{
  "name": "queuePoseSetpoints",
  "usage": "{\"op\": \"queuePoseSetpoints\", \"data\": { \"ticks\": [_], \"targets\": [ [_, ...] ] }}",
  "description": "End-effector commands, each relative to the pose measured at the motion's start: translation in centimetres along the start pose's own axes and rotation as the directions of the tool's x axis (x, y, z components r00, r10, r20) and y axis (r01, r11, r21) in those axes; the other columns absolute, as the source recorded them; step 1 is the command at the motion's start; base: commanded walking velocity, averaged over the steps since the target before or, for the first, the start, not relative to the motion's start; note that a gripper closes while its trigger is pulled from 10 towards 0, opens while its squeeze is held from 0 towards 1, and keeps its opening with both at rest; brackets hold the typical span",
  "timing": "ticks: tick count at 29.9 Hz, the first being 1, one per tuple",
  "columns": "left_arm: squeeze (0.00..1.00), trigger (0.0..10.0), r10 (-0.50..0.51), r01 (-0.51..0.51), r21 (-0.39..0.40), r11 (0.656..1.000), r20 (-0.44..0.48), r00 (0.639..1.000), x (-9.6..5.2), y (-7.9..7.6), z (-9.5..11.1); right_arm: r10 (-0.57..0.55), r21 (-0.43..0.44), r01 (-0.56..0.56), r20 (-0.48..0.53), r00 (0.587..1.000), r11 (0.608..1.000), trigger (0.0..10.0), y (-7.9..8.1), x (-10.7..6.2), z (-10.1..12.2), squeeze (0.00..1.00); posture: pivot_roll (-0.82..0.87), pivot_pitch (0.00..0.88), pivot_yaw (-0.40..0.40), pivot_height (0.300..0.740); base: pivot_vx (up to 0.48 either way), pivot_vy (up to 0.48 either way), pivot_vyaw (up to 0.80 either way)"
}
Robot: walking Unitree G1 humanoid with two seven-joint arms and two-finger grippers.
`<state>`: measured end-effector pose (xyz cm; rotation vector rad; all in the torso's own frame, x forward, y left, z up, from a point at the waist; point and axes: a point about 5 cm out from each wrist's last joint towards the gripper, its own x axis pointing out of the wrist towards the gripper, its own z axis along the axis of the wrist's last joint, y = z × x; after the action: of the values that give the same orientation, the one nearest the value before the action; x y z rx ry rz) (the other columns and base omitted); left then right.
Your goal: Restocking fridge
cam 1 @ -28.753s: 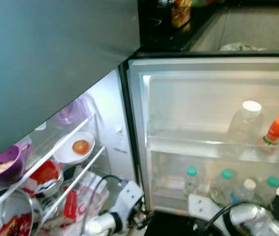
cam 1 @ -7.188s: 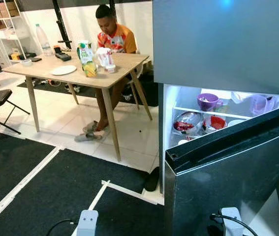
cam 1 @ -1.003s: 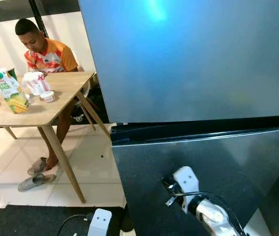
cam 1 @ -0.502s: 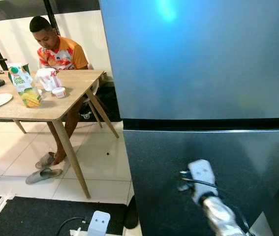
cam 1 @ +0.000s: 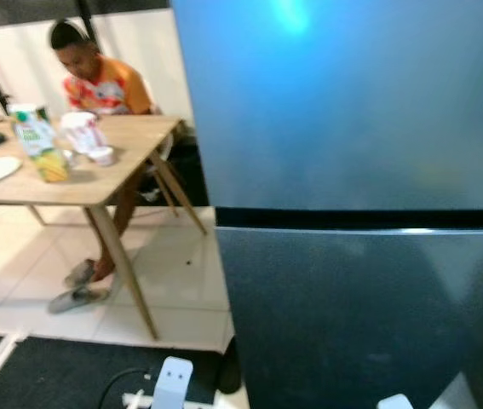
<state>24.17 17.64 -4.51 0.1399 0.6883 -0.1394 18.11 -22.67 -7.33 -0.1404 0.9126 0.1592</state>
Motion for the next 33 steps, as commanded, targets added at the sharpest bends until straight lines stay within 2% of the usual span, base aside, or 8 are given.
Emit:
{"op": "queuePoseSetpoints", "data": {
  "ticks": [1, 8, 13, 18, 28, 33],
  "targets": [
    [0.00, 10.0, 0.024, -0.024, 0.011, 1.000, 0.006, 1.000, -0.2, 0.4, -0.3, 0.018, 0.013, -0.017, -0.007, 1.000, 1.000, 10.0, 0.2, -0.1, -0.5, 0.00, -0.11, 0.126, 0.086, 0.740, 0.000, 0.000, 0.80],
    [0.00, 10.0, 0.034, -0.034, 0.012, 0.999, 0.025, 0.999, -0.1, 0.8, 0.1, 0.044, -0.014, -0.044, 0.042, 0.998, 0.999, 10.0, 0.7, 0.1, 0.3, 0.00, -0.11, 0.124, 0.091, 0.740, 0.000, 0.000, 0.80],
    [0.00, 10.0, -0.001, 0.001, -0.009, 1.000, 0.025, 1.000, 0.1, 0.4, 0.6, 0.050, -0.036, -0.046, 0.117, 0.992, 0.998, 10.0, 1.1, 0.4, 2.1, 0.00, -0.11, 0.123, 0.087, 0.740, 0.000, 0.000, 0.80],
    [0.00, 10.0, -0.019, 0.020, -0.031, 0.999, 0.022, 1.000, 0.2, 0.0, 0.8, 0.060, -0.014, -0.059, 0.151, 0.987, 0.998, 10.0, 1.5, 0.7, 3.1, 0.00, -0.11, 0.110, 0.087, 0.740, 0.000, 0.000, 0.80],
    [0.00, 10.0, -0.033, 0.033, -0.027, 0.999, 0.014, 0.999, 0.3, -0.1, 0.8, 0.070, -0.018, -0.068, 0.165, 0.984, 0.998, 10.0, 1.7, 0.7, 3.4, 0.00, -0.11, 0.093, 0.089, 0.740, 0.000, 0.000, 0.80],
    [0.00, 10.0, -0.036, 0.036, -0.034, 0.999, 0.007, 0.999, 0.3, -0.1, 0.7, 0.055, 0.015, -0.059, 0.179, 0.982, 0.998, 10.0, 1.5, 0.7, 3.5, 0.00, -0.11, 0.089, 0.089, 0.740, 0.000, 0.000, 0.80]
  ]
}}
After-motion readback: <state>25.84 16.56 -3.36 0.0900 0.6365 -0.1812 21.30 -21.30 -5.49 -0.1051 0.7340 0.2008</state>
